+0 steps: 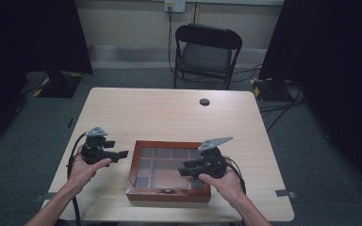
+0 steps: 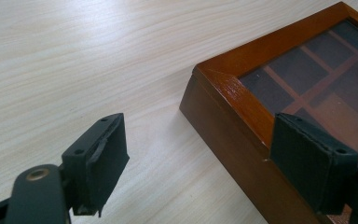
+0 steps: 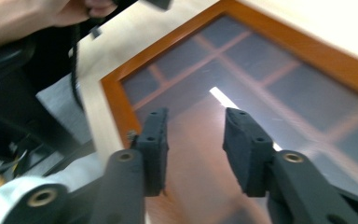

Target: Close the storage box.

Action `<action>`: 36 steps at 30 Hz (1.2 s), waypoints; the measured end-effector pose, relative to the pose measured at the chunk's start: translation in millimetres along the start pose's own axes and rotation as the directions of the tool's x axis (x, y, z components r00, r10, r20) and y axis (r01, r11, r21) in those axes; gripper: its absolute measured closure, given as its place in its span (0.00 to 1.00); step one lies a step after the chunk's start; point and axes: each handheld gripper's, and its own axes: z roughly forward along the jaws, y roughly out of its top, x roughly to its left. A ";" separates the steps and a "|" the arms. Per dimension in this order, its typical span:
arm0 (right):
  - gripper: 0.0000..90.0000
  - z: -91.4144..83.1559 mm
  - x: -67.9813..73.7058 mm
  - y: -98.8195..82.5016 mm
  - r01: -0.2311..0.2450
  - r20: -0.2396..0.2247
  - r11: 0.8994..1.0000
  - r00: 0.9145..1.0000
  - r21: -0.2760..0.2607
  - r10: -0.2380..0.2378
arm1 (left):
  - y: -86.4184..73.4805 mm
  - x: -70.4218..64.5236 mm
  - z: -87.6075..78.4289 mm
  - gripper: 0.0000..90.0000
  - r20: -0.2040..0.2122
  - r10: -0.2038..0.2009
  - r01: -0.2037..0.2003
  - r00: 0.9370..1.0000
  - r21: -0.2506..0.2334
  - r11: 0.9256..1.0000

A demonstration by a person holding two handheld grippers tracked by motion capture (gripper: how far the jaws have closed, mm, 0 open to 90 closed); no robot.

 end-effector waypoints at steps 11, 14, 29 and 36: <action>0.35 -46.8 -40.7 -19.7 -0.134 0.208 0.987 0.967 -0.090 0.150 | -5.2 6.5 -5.4 0.21 -0.036 0.026 -0.025 0.999 0.047 0.999; 0.27 -55.9 -53.5 -29.5 -0.181 0.259 0.977 0.944 -0.112 0.204 | -7.2 10.6 -6.4 0.21 -0.046 0.011 -0.009 0.999 0.051 0.999; 0.16 -69.3 -115.2 -81.4 -0.399 0.513 0.913 0.767 -0.091 0.386 | -30.3 43.6 15.1 0.19 -0.110 -0.091 0.111 0.990 0.199 0.974; 0.16 -51.6 -117.1 -92.4 -0.398 0.638 0.916 0.695 -0.045 0.333 | -34.6 40.4 21.9 0.18 -0.206 -0.030 0.069 0.978 0.181 0.981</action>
